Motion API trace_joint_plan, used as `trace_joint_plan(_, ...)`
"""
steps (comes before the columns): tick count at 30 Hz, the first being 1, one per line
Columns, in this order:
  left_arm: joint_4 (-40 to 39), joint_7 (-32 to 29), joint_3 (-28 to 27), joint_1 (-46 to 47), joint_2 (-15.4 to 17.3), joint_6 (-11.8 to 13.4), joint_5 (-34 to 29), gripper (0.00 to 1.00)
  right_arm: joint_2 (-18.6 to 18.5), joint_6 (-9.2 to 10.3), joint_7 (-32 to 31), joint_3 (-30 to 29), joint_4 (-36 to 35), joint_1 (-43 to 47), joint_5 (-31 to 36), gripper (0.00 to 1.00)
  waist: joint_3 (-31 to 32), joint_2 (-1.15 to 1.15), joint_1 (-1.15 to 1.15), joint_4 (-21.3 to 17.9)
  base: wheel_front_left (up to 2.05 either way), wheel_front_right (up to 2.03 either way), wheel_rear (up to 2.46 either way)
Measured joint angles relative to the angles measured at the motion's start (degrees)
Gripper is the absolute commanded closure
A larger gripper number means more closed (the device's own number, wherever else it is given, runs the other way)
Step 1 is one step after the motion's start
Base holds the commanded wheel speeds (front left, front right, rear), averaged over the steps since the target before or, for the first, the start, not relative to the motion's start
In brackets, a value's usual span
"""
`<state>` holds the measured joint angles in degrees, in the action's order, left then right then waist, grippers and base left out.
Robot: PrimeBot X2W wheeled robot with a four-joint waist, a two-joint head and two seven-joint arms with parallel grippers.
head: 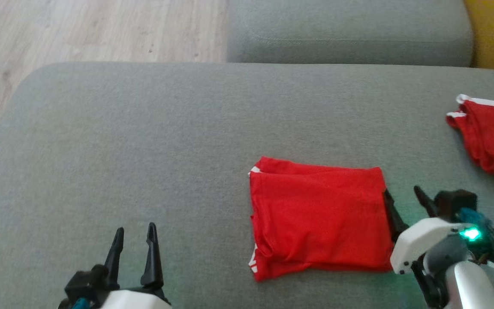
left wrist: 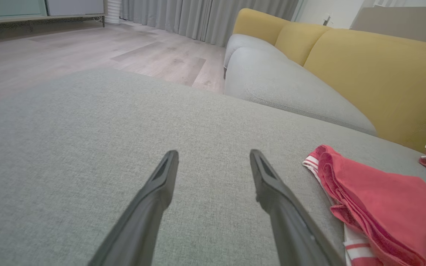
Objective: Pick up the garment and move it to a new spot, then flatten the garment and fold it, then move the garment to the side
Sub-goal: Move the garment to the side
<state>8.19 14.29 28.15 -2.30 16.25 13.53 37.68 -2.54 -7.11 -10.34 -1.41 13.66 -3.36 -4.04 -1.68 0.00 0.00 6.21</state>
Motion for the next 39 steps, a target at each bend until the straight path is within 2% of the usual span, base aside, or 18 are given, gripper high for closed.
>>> trace_joint_plan(6,0.52,0.00,0.25,1.01,-0.75,-0.46,-0.01,0.00,-0.01,0.00,-9.81,-0.87,5.23,-0.91,-0.94,0.00,-1.60,0.00,0.00,2.23,0.00,0.00,0.00)
trace_joint_plan(11,0.82,0.00,0.21,1.22,-1.02,-0.54,-0.60,0.00,-0.01,0.00,-12.46,-1.92,7.64,-1.49,-2.93,0.00,-2.87,0.00,0.00,3.88,0.00,0.00,0.00)
trace_joint_plan(12,0.83,0.00,0.20,1.22,-1.09,-0.67,-0.65,0.00,-0.03,0.00,-12.74,-2.08,7.94,-2.01,-3.46,0.04,-3.10,0.00,0.00,4.11,0.00,0.00,0.00)
trace_joint_plan(13,0.85,0.00,0.19,1.23,-1.18,-0.77,-0.81,0.00,-0.07,0.00,-13.07,-2.13,8.25,-2.60,-3.90,0.58,-3.32,0.00,0.00,4.28,0.00,0.00,0.00)
trace_joint_plan(14,0.86,0.00,0.15,1.23,-1.23,-0.94,-0.92,0.00,-0.08,0.00,-13.11,-2.11,8.51,-3.20,-4.23,0.72,-3.52,0.00,0.00,4.39,0.00,0.00,0.00)
trace_joint_plan(15,0.86,0.00,0.12,1.23,-1.27,-0.94,-0.92,0.00,-0.08,0.00,-13.11,-2.01,8.71,-3.71,-4.61,0.96,-3.73,0.00,0.00,4.43,0.00,0.00,0.00)
trace_joint_plan(16,0.86,0.00,0.07,1.24,-1.30,-0.94,-0.93,0.00,-0.08,0.00,-13.08,-1.74,8.88,-4.12,-5.03,1.00,-3.94,0.00,0.00,4.39,0.00,0.00,0.00)
trace_joint_plan(22,0.92,0.00,0.16,1.58,-1.38,-1.21,-1.68,0.00,-0.19,0.00,-10.21,-0.89,9.11,-5.80,-5.48,1.00,-4.67,0.00,0.00,2.65,0.00,0.00,0.00)
trace_joint_plan(26,0.91,0.01,0.94,3.14,-1.63,-1.56,-2.55,0.00,-1.48,0.00,-7.39,-1.43,8.15,-9.05,-4.88,1.00,-5.43,0.00,0.00,-0.36,0.00,0.00,0.00)
trace_joint_plan(33,0.68,-0.11,2.27,6.68,-2.27,-2.16,-4.43,0.00,-4.98,0.00,-5.28,-4.77,4.19,-13.13,-4.45,1.00,-7.64,0.00,0.00,-8.32,0.00,0.00,0.00)
trace_joint_plan(39,0.52,-1.20,3.15,10.27,-2.01,-2.35,-5.49,0.00,-5.49,0.00,-4.57,-5.82,3.09,-16.33,-4.55,1.00,-10.38,0.00,0.01,-16.79,0.00,0.00,0.00)
